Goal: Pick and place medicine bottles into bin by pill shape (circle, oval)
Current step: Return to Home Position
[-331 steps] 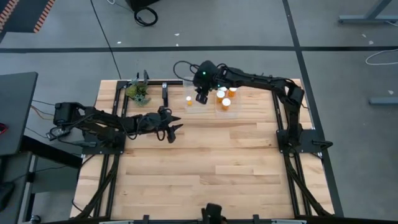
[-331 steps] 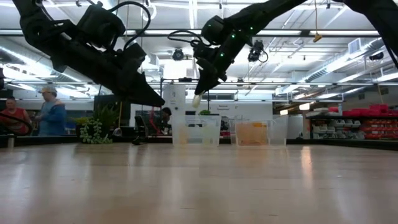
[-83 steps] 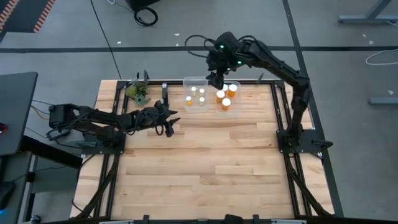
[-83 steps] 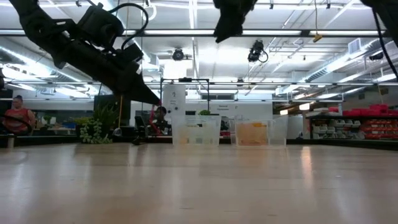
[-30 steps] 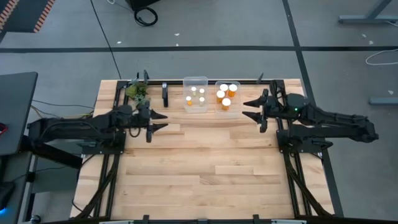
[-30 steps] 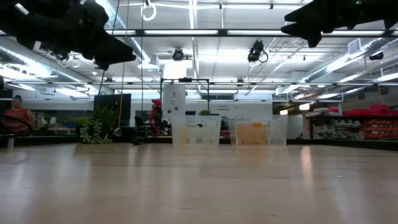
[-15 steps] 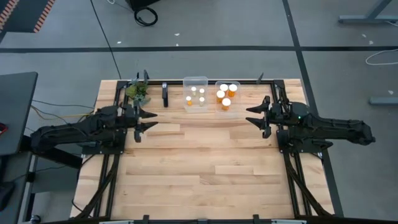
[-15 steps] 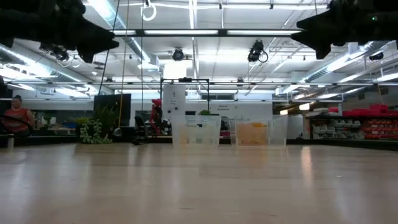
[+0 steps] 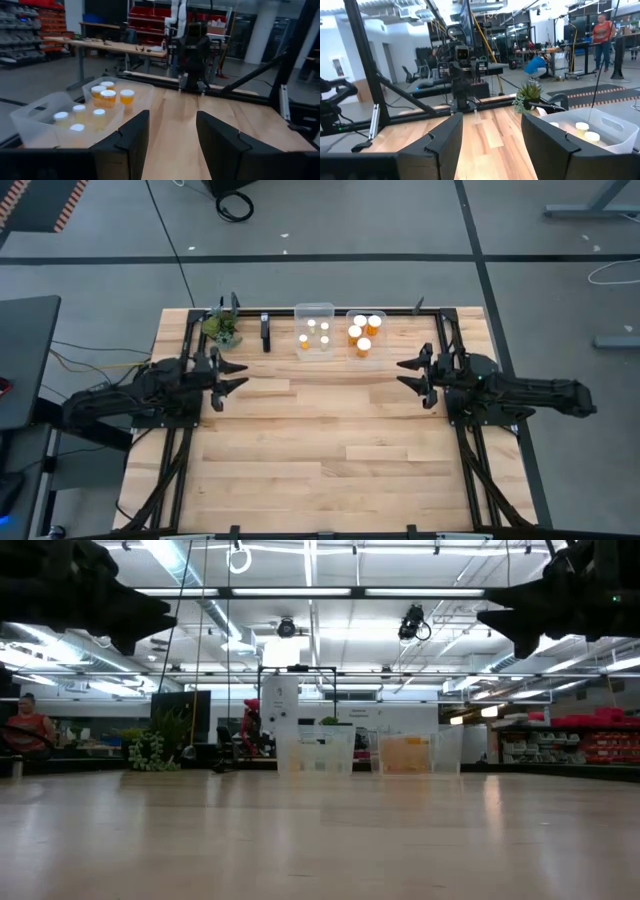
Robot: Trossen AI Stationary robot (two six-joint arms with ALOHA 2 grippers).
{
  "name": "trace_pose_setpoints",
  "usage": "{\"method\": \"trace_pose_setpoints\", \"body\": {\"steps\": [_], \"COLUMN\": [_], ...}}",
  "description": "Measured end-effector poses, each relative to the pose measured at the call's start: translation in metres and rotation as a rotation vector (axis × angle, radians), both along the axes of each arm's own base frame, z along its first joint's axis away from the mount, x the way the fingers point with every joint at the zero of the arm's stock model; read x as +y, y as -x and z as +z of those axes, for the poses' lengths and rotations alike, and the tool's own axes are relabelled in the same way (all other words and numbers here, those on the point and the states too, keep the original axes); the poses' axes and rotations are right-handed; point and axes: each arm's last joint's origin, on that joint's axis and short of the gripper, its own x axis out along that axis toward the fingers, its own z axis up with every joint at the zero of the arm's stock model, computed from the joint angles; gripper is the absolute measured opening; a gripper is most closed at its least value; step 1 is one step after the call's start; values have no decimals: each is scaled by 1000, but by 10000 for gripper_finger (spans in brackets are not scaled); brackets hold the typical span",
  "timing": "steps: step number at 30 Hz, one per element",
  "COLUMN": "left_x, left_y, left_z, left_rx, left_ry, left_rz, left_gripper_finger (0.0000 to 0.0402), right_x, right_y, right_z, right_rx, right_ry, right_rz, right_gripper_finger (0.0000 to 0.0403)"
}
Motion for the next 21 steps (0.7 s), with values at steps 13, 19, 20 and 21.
{"method": "trace_pose_setpoints", "body": {"steps": [13,19,20,21], "left_x": [-1,-1,-1,-1], "left_y": [9,5,4,3], "left_z": [-3,-13,-17,-22], "left_rx": [14,19,25,27], "left_ry": [-1,-14,-13,-11], "left_rz": [37,3,-9,-13], "left_gripper_finger": [171,171,171,171], "right_x": [3,6,6,6], "right_y": [1,1,1,1], "right_z": [-9,-9,-9,-9], "right_rx": [-39,-35,-35,-35], "right_ry": [-17,-1,1,1], "right_rz": [22,27,28,28], "right_gripper_finger": [209,209,209,209]}}
